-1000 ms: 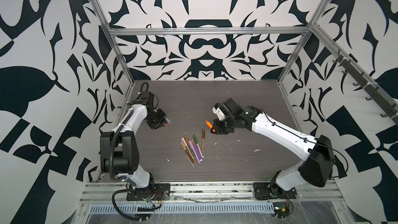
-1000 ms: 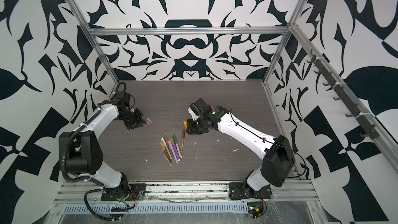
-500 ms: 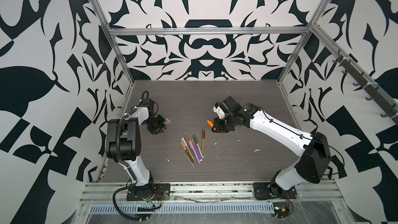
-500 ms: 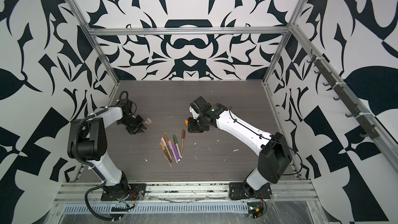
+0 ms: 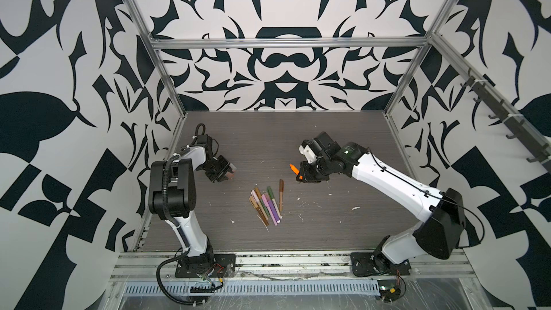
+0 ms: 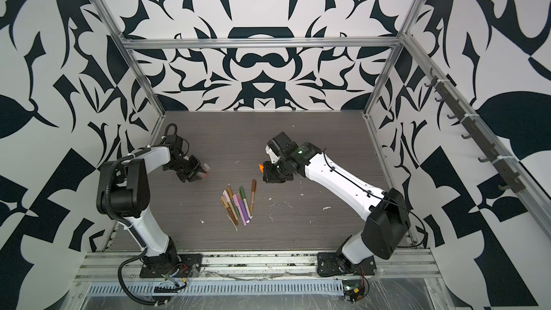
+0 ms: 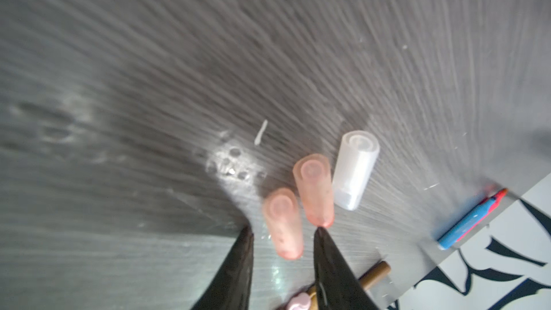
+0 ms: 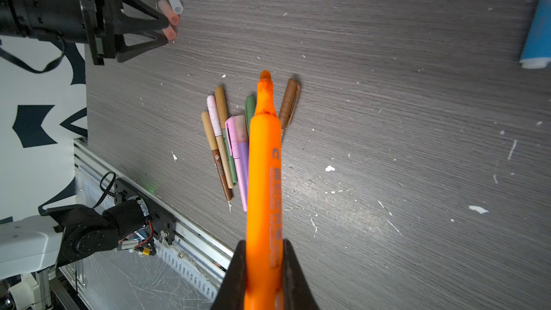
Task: Remove pen caps from pens
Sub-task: Place the pen cap at the middle-left of the table, then place the pen at the top-center of the table.
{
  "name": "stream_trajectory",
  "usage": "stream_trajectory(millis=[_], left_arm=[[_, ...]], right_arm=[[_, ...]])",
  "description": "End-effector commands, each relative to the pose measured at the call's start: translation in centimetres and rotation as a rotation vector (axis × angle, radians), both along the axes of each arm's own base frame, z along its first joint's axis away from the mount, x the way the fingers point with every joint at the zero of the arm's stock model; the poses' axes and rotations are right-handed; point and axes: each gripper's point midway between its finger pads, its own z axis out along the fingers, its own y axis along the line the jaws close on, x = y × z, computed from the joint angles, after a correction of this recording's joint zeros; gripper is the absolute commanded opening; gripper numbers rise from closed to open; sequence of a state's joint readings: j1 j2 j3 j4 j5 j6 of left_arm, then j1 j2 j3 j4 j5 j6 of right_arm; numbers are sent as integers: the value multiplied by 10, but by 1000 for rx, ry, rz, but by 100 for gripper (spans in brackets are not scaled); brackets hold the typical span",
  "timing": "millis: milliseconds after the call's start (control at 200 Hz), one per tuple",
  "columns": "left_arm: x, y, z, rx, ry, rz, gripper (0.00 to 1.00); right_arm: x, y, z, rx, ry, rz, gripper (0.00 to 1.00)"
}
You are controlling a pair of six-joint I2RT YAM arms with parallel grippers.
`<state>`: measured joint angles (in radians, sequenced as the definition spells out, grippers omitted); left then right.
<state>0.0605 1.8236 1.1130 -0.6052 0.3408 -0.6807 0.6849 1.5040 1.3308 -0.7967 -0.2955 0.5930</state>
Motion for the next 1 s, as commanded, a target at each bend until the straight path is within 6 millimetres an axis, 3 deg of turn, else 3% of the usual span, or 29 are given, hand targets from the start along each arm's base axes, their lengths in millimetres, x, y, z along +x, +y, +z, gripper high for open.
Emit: stream_trajectory(millis=[0, 185, 395, 440, 640, 735, 995], left_arm=[[5, 3, 6, -3, -14, -1, 39], [10, 6, 23, -12, -53, 5, 39], [17, 4, 65, -30, -151, 4, 39], [19, 4, 74, -30, -173, 3, 39], [23, 0, 107, -47, -245, -5, 39], [23, -2, 115, -63, -264, 0, 39], [17, -7, 124, -96, -288, 5, 39]], right_arm=[[19, -25, 18, 13, -49, -43, 0], [61, -92, 13, -54, -69, -156, 0], [99, -154, -24, -345, -112, -200, 0], [108, -156, -31, -367, -142, -193, 0], [143, -132, -41, -275, -374, -45, 0], [153, -134, -55, -265, -439, -24, 0], [184, -143, -99, -13, -215, -145, 0]])
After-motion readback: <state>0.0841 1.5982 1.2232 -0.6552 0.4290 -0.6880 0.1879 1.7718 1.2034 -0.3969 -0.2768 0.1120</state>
